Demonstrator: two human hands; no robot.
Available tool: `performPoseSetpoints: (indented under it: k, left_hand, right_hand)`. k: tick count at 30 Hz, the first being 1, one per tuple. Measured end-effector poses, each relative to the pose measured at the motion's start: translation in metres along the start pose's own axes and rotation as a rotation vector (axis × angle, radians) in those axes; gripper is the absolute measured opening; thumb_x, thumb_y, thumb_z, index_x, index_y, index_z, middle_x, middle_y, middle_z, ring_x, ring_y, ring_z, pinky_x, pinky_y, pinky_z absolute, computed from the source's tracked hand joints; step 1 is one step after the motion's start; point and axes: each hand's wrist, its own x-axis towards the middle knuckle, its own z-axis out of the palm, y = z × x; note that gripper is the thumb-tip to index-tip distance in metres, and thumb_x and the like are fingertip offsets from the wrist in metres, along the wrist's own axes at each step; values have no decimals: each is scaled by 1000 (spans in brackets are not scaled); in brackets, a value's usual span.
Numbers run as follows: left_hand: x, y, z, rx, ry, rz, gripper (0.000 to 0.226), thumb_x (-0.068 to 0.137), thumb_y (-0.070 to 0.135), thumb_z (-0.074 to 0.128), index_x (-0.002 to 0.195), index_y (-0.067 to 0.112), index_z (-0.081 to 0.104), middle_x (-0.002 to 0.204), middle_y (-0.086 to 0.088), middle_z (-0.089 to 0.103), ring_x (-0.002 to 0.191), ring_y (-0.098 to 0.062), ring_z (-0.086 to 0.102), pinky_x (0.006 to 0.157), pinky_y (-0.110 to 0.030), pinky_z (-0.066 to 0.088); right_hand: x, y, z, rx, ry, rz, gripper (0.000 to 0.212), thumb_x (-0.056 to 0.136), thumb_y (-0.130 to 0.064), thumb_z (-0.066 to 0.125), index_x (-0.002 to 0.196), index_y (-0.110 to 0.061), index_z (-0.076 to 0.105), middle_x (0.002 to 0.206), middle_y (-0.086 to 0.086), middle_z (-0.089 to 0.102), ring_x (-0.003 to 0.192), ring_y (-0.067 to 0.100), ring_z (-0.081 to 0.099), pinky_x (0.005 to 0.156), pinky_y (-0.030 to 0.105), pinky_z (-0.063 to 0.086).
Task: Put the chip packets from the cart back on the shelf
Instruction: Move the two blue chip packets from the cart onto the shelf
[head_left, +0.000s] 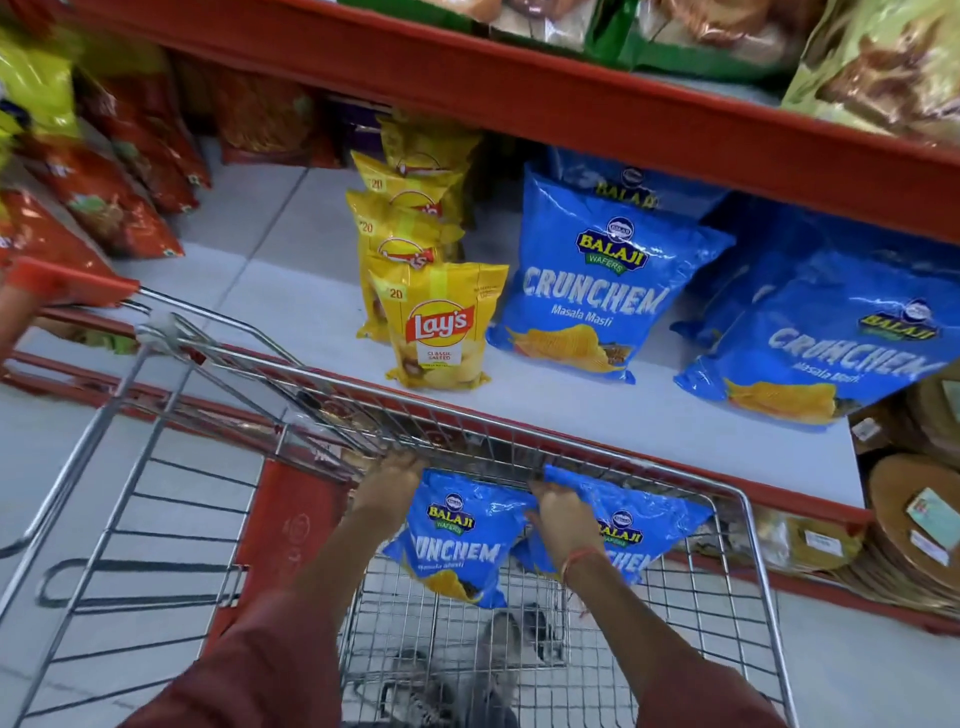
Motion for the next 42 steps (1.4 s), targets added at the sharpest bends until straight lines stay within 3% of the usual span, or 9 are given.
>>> performPoseSetpoints:
  k: [2, 4, 11, 16, 19, 24, 32, 38, 42]
  left_hand:
    - [5, 1, 0, 123, -61, 6, 65, 84, -14, 47, 141, 12, 33, 146, -11, 42, 137, -28, 37, 117, -48, 26]
    - [3, 0, 2, 128, -95, -55, 45, 88, -11, 45, 129, 6, 48, 131, -15, 55, 124, -31, 53, 108, -45, 43]
    - [-34, -22, 0, -221, -98, -174, 22, 93, 20, 56, 110, 15, 68, 111, -16, 69, 102, -32, 65, 92, -40, 54]
    - [-79, -19, -9, -403, 187, -46, 12, 87, 16, 63, 95, 12, 73, 99, -9, 73, 92, -28, 67, 79, -38, 54]
    - [-96, -11, -34, -492, 357, 22, 8, 84, 9, 67, 88, 9, 73, 96, -9, 73, 92, -28, 67, 82, -36, 53]
    - [-115, 12, -103, -522, 575, 148, 7, 82, 7, 68, 84, 10, 73, 84, -5, 70, 80, -19, 65, 72, -4, 40]
    - [-121, 77, -213, -585, 899, 319, 5, 80, 9, 69, 83, 9, 74, 82, 2, 68, 74, 1, 54, 74, 3, 37]
    - [-86, 120, -245, -572, 931, 355, 7, 80, 12, 70, 85, 11, 75, 84, -1, 73, 77, 0, 57, 70, -3, 37]
    - [-54, 142, -246, -546, 913, 318, 9, 79, 12, 72, 85, 7, 76, 85, -11, 76, 76, -15, 63, 66, -6, 36]
  right_hand:
    - [5, 0, 3, 10, 3, 18, 29, 96, -20, 50, 121, -4, 53, 116, 21, 63, 110, 30, 59, 90, 39, 52]
    - [5, 1, 7, 48, 13, 34, 24, 95, -16, 52, 115, -5, 60, 113, 22, 63, 112, 30, 59, 92, 38, 51]
    - [-21, 8, 15, 271, 103, -19, 21, 92, -22, 58, 106, -13, 71, 108, 11, 73, 99, 26, 66, 91, 37, 53]
    - [-62, 15, 4, 395, 273, -73, 16, 89, -23, 63, 98, -17, 75, 92, 6, 78, 80, 22, 70, 81, 34, 56]
    - [-84, 16, -19, 480, 436, -102, 11, 84, -20, 70, 92, -16, 76, 89, 5, 79, 77, 19, 72, 77, 17, 49]
    - [-116, 19, -82, 627, 741, -219, 6, 78, -15, 75, 82, -18, 77, 83, -4, 78, 78, -4, 65, 70, -3, 43]
    - [-146, 42, -192, 659, 1138, -353, 11, 80, -23, 69, 88, -19, 76, 76, -15, 66, 74, 0, 61, 60, 3, 43]
    - [-122, 70, -237, 710, 1215, -312, 8, 82, -18, 71, 88, -18, 76, 76, -8, 71, 64, 1, 61, 59, 3, 44]
    - [-90, 90, -245, 727, 1176, -243, 7, 82, -18, 71, 87, -17, 76, 82, 7, 78, 65, 15, 67, 66, 22, 52]
